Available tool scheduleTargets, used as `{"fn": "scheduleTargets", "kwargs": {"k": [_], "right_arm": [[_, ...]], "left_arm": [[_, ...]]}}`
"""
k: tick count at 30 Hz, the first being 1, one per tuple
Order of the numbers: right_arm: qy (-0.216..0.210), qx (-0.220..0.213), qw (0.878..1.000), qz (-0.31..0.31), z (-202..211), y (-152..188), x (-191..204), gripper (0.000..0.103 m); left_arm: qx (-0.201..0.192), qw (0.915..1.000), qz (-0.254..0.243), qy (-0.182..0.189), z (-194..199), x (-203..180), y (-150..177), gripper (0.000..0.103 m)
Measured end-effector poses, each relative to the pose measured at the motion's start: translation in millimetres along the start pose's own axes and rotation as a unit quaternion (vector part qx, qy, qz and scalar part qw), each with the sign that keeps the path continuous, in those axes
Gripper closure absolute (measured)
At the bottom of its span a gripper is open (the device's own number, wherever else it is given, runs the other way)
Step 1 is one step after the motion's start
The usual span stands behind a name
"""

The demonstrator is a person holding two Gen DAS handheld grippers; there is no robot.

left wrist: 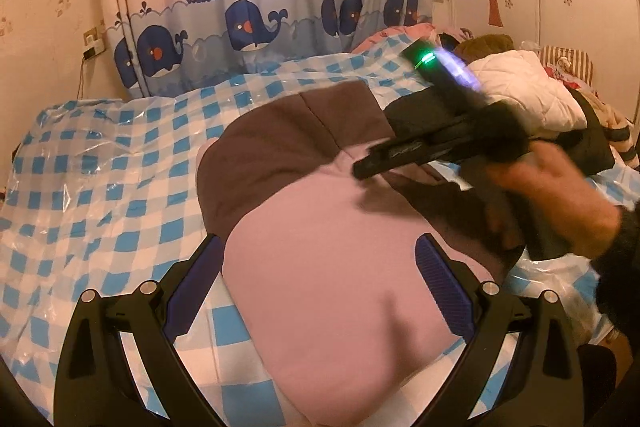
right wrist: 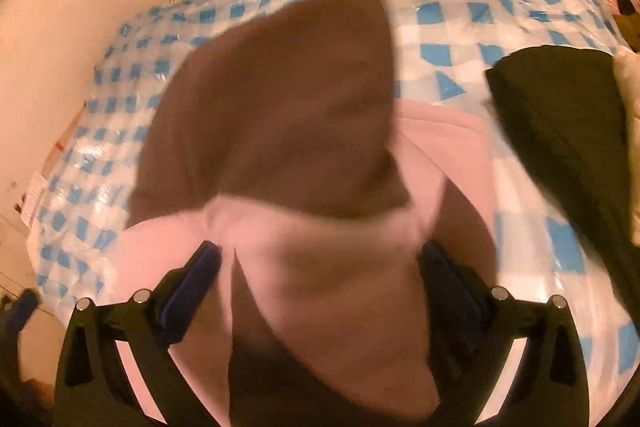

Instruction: Fold large clothes

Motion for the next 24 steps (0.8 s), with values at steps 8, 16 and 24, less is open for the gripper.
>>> {"fn": "scheduleTargets", "kwargs": {"k": [8,16,24], "right_arm": [[-0.019,0.009,1.000,0.003,9.3,43.5,-17.6,0.007],[-0.046,-0.035,0.996,-0.061,41.1,53.5,-63.1,0.007],[-0.099,-0.017,0.987,-0.122,22.1,61.3,-83.4,0.007]], "left_arm": [[-0.004,0.9998,-0.017,-0.008,5.2,-9.4,3.5,0.011],[-0.019,0.9988,-0.040,-0.022,16.8,-17.2,2.2,0.011],[-0.018,0.9988,-0.041,-0.020,18.4,-23.6,3.0,0.011]]}}
Point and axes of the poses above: each gripper's, at about its wrist camera, not at the fingertips, and z roughly against the way its jaws point, x to its left, y to its underside, the point moved 2 cm from there along -z, roughly the way its jaws point, and after that the axes turned 13 degrees about x, right-handed, at the moved point
